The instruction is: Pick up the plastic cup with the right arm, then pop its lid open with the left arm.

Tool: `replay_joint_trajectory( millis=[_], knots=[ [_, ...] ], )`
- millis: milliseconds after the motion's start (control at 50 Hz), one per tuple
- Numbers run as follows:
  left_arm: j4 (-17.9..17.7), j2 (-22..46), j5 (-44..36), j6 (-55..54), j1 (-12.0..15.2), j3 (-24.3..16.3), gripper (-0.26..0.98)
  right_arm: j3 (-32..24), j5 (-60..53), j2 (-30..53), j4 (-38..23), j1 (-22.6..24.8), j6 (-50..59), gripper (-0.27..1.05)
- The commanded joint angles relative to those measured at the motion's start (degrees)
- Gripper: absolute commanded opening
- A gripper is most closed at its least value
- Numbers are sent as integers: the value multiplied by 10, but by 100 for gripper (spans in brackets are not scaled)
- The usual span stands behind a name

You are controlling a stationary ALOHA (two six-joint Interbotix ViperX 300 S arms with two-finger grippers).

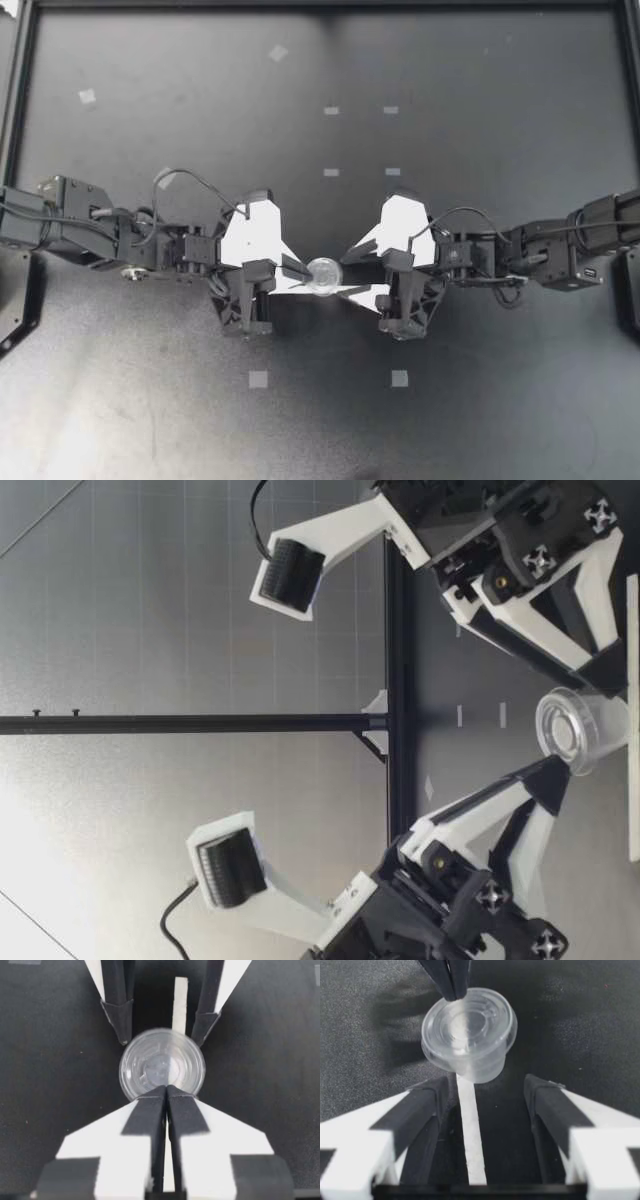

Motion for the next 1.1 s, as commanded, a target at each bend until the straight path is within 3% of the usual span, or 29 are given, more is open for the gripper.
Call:
replay_joint_trajectory(
  millis=[0, 1080],
  knots=[
    [-1, -8, -4, 2, 0, -11, 7, -10, -6, -8, -3, -5, -1, 62],
    [0, 5, -4, 8, 0, -12, 7, -56, 14, 18, -31, 11, 1, 61]
  ],
)
